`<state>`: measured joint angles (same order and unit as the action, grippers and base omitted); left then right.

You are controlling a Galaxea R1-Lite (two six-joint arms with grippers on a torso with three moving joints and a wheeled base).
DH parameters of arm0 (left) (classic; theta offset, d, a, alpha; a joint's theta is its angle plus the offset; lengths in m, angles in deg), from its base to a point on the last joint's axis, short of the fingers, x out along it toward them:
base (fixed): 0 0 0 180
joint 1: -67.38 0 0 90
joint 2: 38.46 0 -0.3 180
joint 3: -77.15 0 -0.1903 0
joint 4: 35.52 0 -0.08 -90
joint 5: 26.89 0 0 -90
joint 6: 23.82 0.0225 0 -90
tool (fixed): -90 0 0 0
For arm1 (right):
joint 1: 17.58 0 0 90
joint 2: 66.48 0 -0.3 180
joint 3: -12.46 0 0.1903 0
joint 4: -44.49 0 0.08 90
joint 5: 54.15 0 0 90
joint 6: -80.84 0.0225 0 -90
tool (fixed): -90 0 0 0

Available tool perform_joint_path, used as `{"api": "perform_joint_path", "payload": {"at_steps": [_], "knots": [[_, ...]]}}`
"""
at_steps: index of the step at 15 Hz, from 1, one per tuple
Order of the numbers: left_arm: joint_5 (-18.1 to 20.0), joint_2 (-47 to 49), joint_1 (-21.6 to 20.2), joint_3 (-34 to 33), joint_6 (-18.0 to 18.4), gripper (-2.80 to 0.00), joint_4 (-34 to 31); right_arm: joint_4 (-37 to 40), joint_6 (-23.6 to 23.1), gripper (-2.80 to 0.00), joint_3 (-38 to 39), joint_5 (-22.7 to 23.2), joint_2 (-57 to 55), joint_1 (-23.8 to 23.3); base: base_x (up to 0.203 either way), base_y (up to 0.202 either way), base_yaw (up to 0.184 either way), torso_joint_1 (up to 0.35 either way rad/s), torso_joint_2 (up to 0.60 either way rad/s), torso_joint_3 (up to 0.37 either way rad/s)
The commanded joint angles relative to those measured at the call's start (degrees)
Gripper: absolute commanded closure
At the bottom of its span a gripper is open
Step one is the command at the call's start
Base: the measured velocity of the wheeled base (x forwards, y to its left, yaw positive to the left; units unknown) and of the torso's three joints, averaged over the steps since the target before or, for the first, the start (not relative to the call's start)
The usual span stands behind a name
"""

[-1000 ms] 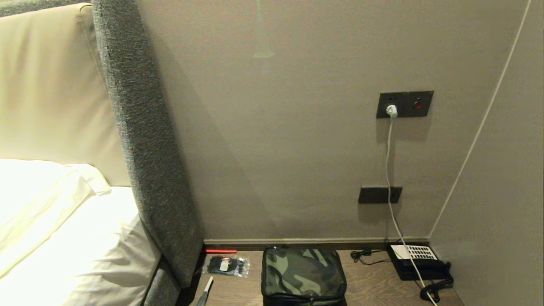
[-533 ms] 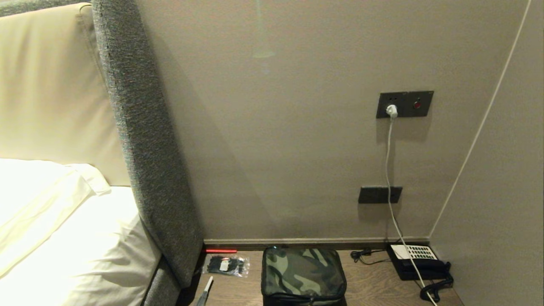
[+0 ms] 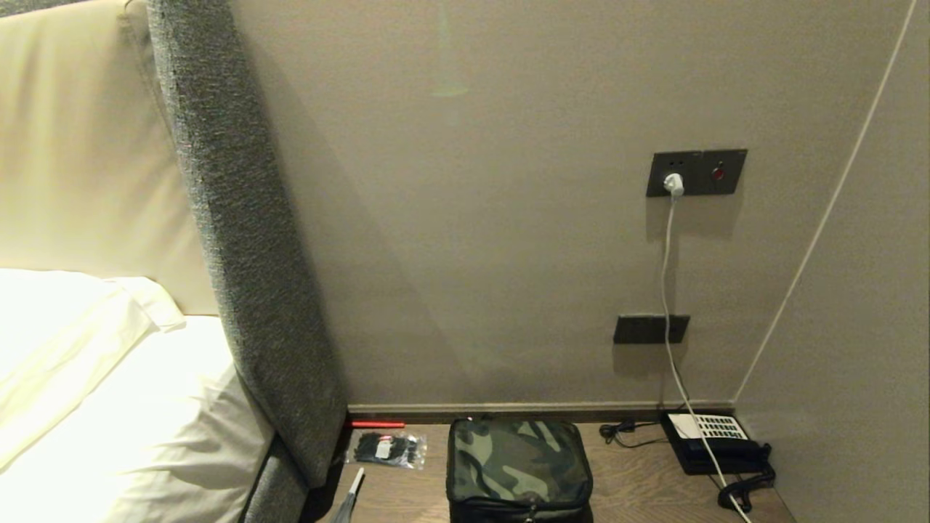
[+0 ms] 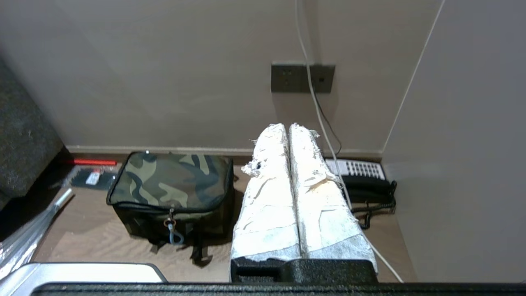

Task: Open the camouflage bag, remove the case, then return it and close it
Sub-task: Open the top of the storage box

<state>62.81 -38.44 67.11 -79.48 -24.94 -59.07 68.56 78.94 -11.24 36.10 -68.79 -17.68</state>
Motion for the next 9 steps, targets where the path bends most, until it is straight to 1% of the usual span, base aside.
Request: {"api": "perform_joint_path", "payload": {"at_steps": [1, 9], "knots": [[0.0, 0.0, -0.1, -0.2, 0.0, 0.0, 0.0, 0.0, 0.0, 0.0, 0.0, 0.0, -0.1, 0.0, 0.0, 0.0, 0.0, 0.002, 0.0, -0.183], [0.0, -0.1, -0.1, -0.2, 0.0, 0.0, 0.0, 0.0, 0.0, 0.0, 0.0, 0.0, -0.1, 0.0, 0.0, 0.0, 0.0, 0.002, 0.0, -0.196]]}}
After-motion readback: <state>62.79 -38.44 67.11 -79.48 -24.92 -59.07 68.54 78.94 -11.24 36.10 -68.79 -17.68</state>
